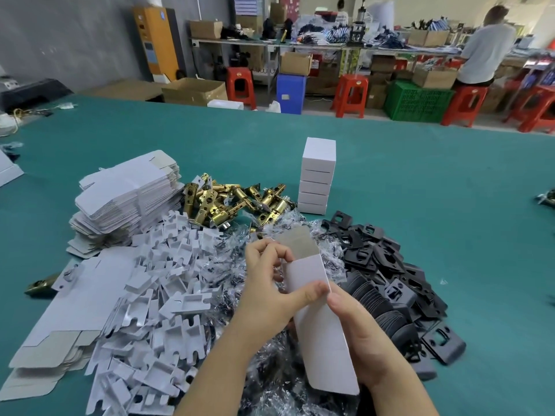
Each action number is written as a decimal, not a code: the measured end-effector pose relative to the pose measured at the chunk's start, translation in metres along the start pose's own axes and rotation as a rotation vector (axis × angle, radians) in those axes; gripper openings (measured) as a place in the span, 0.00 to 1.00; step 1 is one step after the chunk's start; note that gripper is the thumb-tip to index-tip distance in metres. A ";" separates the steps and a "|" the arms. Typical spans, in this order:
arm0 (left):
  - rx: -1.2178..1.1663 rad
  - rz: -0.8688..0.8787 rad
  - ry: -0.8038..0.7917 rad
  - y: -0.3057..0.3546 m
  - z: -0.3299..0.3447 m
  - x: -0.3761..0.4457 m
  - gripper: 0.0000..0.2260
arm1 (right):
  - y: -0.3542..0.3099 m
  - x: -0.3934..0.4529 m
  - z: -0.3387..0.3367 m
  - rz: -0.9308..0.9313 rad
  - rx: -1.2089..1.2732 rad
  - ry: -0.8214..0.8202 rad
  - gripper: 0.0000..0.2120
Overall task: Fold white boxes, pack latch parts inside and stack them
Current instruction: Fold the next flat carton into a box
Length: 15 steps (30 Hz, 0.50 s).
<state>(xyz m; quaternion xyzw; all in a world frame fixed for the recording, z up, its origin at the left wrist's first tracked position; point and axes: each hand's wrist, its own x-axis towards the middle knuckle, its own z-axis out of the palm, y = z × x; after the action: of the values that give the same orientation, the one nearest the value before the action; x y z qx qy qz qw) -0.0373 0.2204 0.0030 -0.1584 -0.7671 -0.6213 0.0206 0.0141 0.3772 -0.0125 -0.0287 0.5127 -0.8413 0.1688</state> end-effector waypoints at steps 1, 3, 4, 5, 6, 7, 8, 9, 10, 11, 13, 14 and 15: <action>-0.009 0.002 0.004 0.000 0.000 0.000 0.25 | 0.001 0.001 0.000 -0.003 0.011 0.011 0.32; -0.046 -0.031 0.009 0.000 0.001 -0.001 0.27 | 0.002 0.003 -0.001 -0.017 0.025 0.041 0.33; -0.078 -0.066 0.005 -0.001 0.001 -0.001 0.29 | 0.002 0.003 -0.002 -0.028 0.025 0.055 0.32; -0.120 -0.105 -0.006 -0.001 0.000 -0.001 0.32 | 0.002 0.003 -0.002 -0.038 0.021 0.066 0.31; -0.172 -0.150 -0.029 -0.001 0.000 0.000 0.35 | 0.002 0.003 -0.002 -0.045 0.017 0.075 0.29; -0.229 -0.199 -0.063 -0.001 -0.001 0.000 0.37 | 0.001 0.003 -0.002 -0.052 0.014 0.085 0.28; -0.283 -0.246 -0.103 -0.001 -0.002 0.000 0.36 | 0.001 0.003 -0.002 -0.059 0.013 0.097 0.27; -0.323 -0.284 -0.138 -0.001 -0.003 0.001 0.32 | 0.000 0.003 -0.001 -0.063 0.011 0.116 0.27; -0.351 -0.311 -0.162 0.000 -0.004 0.001 0.25 | 0.001 0.003 -0.001 -0.066 0.008 0.142 0.26; -0.378 -0.332 -0.175 0.001 -0.005 0.002 0.19 | 0.001 0.004 0.000 -0.070 0.008 0.169 0.24; -0.441 -0.366 -0.176 0.000 -0.007 0.002 0.13 | 0.002 0.004 0.000 -0.086 0.028 0.204 0.20; -0.469 -0.376 -0.169 0.000 -0.008 0.002 0.13 | 0.003 0.004 0.000 -0.094 0.043 0.203 0.19; -0.492 -0.379 -0.165 -0.001 -0.009 0.002 0.12 | 0.004 0.004 0.000 -0.102 0.052 0.197 0.19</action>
<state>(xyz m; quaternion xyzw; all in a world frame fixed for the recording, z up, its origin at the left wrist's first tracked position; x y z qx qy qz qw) -0.0411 0.2120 0.0046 -0.0626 -0.6088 -0.7660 -0.1968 0.0112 0.3741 -0.0168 0.0326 0.5026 -0.8606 0.0754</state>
